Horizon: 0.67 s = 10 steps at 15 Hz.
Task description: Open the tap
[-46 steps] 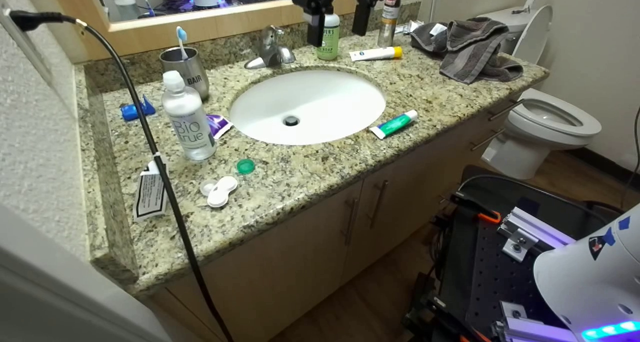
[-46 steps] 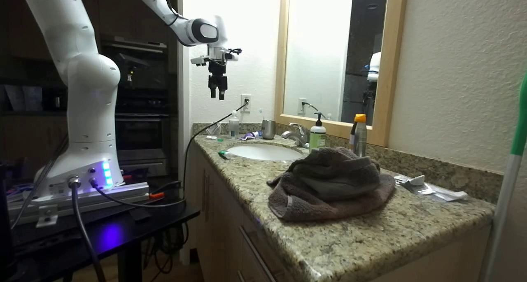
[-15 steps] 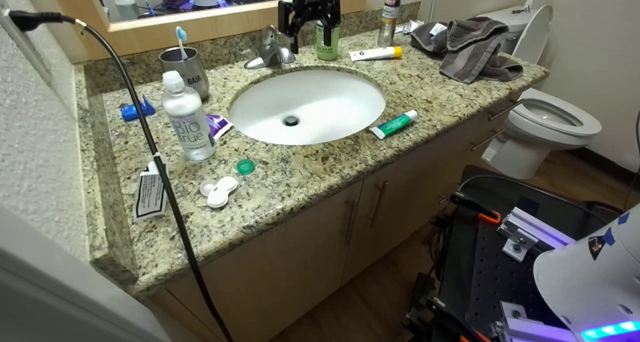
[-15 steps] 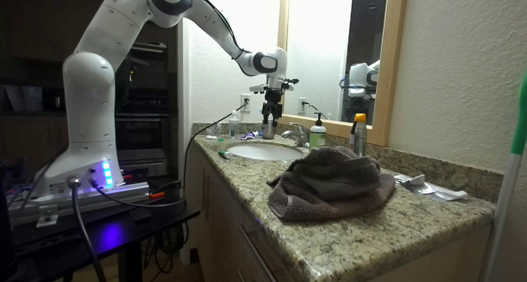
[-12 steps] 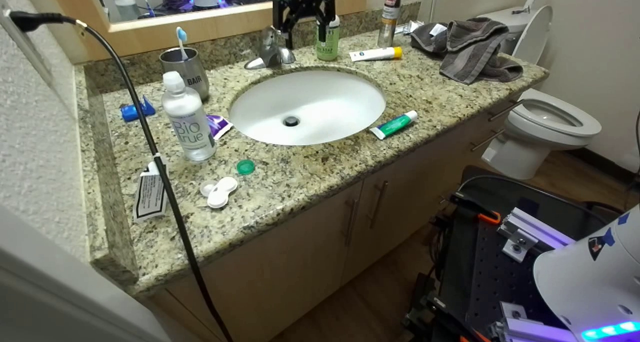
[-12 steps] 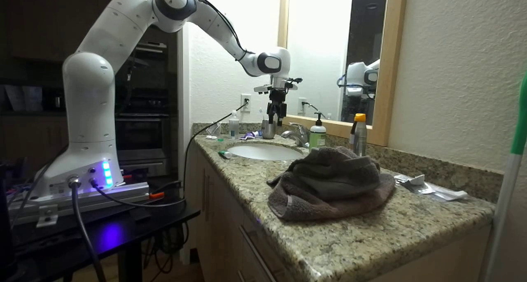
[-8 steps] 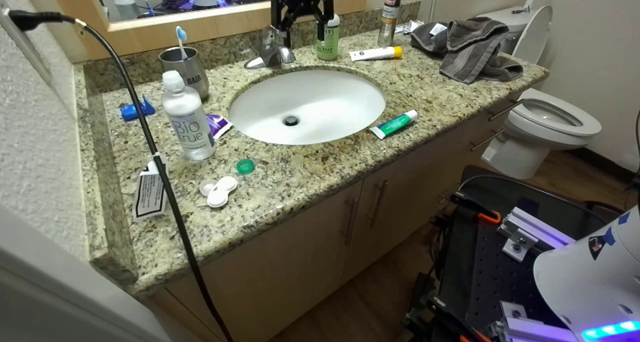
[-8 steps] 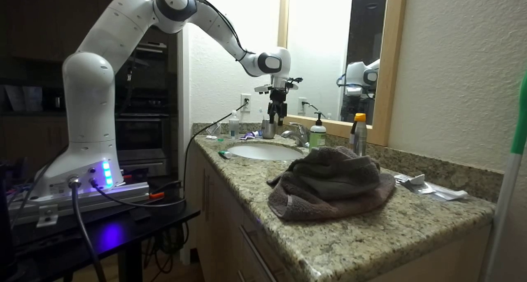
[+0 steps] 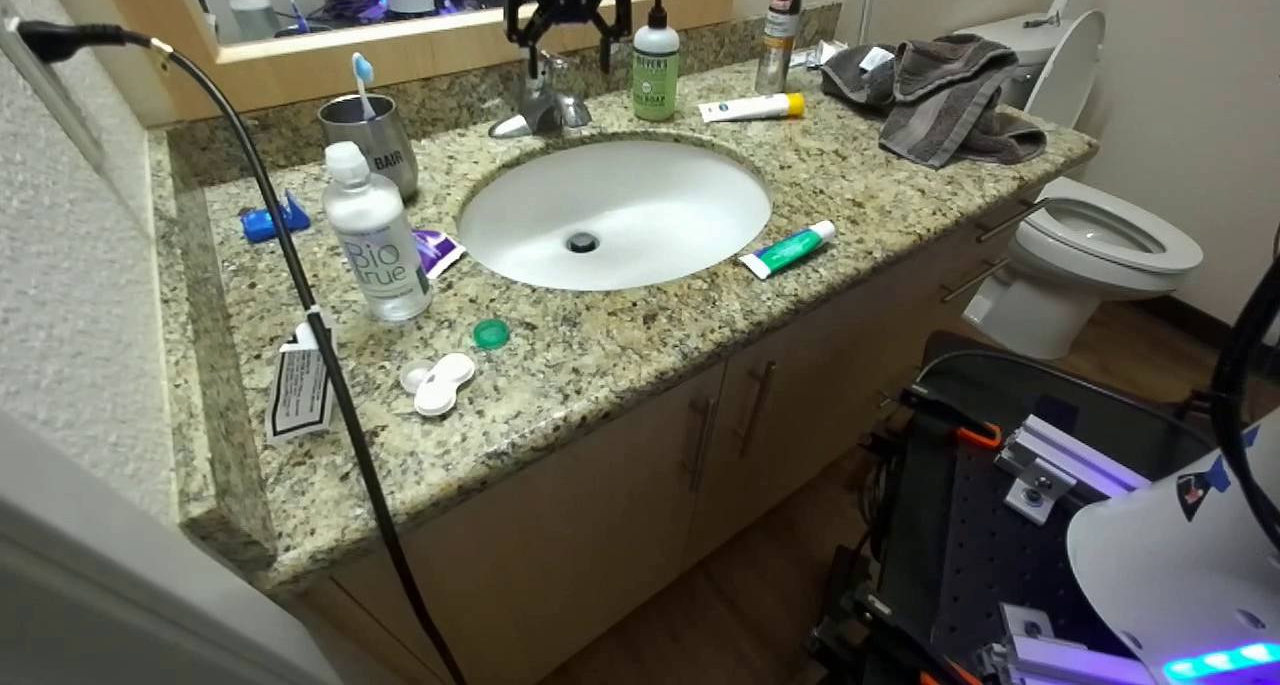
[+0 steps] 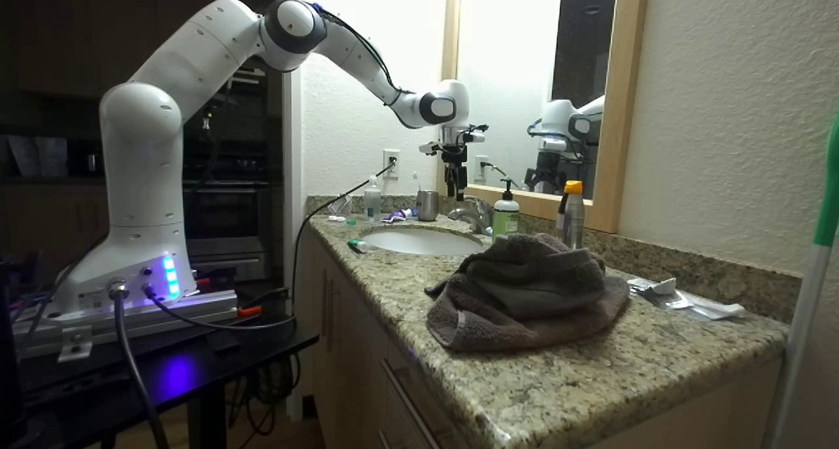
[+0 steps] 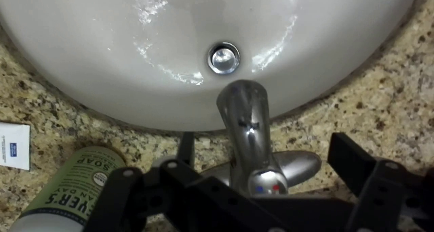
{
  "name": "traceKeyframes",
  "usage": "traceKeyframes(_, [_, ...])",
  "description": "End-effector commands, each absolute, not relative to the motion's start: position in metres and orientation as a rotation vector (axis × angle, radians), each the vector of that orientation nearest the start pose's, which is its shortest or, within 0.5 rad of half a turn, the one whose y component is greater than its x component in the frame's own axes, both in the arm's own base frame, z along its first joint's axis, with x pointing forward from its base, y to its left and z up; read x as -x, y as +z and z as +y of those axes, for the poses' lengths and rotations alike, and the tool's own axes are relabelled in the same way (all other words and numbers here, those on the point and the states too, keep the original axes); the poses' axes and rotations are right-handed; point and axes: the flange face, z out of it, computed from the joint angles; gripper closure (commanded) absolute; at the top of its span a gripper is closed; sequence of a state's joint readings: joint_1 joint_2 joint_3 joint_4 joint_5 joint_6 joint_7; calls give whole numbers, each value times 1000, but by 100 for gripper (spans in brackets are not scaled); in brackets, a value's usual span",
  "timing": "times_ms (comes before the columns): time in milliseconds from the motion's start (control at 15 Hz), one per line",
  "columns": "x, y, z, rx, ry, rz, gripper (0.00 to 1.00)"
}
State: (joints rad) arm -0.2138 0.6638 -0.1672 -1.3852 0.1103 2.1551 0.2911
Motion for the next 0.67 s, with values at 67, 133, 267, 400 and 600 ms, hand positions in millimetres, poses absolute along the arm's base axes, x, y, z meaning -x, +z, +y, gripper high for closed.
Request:
traceKeyframes(67, [-704, 338, -248, 2951, -208, 1094, 0])
traceKeyframes(133, [-706, 336, -249, 2950, -210, 1101, 0])
traceKeyframes(267, [-709, 329, -253, 2968, -197, 1123, 0])
traceKeyframes(400, [-713, 318, -263, 2941, -97, 1102, 0])
traceKeyframes(600, [-720, 311, -276, 2911, -65, 1129, 0])
